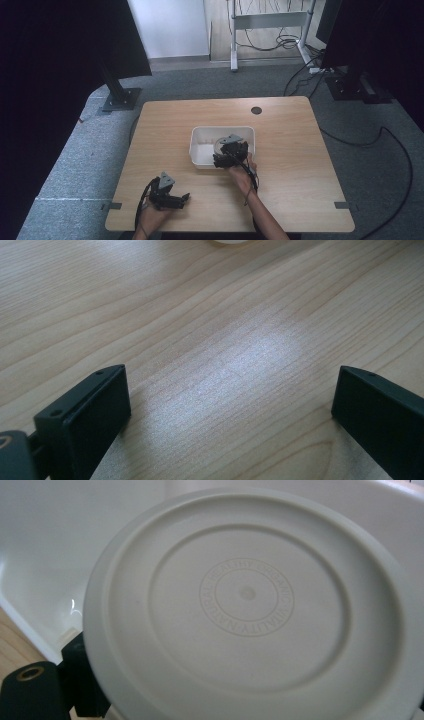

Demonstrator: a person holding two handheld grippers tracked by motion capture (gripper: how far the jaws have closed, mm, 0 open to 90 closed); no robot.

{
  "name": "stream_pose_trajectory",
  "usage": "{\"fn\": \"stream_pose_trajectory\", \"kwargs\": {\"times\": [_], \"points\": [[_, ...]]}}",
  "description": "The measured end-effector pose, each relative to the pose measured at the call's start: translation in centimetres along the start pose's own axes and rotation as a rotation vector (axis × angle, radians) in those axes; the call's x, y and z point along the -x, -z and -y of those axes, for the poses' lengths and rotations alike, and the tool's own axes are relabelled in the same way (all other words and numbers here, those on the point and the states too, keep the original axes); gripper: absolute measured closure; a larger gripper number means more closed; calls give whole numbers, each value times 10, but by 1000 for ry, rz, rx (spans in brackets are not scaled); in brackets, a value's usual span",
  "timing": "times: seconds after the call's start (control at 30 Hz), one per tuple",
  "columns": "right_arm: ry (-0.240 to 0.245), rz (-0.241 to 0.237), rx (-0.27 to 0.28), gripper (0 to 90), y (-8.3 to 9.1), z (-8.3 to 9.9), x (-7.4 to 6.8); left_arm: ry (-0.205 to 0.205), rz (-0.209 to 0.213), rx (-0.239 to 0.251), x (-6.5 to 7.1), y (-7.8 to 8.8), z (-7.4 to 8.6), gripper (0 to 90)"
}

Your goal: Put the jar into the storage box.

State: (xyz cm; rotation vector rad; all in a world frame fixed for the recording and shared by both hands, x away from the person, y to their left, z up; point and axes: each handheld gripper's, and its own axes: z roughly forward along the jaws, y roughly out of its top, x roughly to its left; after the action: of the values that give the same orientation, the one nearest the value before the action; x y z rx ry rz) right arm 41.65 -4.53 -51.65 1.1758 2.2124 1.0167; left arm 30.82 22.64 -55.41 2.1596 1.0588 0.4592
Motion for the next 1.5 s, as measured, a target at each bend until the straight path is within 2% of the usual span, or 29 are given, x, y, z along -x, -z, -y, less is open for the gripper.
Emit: {"fn": "stream_pose_trajectory", "kwargs": {"times": [0.3,0.4,0.5,0.67,0.8,1.5], "points": [[-22,-6,-11,93,-6,5,4,1,0,2,0,0,0,20],[-46,-26,-29,92,-6,4,7,1,0,2,0,0,0,20],[-48,-33,-40,91,-6,3,8,0,0,2,0,0,0,20],[-67,-60,-31,55,-6,3,10,1,0,2,0,0,0,20],[-45,-45,-25,16,-5,3,9,0,0,0,0,0,0,20],[15,-48,-3,25,20,3,8,0,0,1,0,0,0,20]]}}
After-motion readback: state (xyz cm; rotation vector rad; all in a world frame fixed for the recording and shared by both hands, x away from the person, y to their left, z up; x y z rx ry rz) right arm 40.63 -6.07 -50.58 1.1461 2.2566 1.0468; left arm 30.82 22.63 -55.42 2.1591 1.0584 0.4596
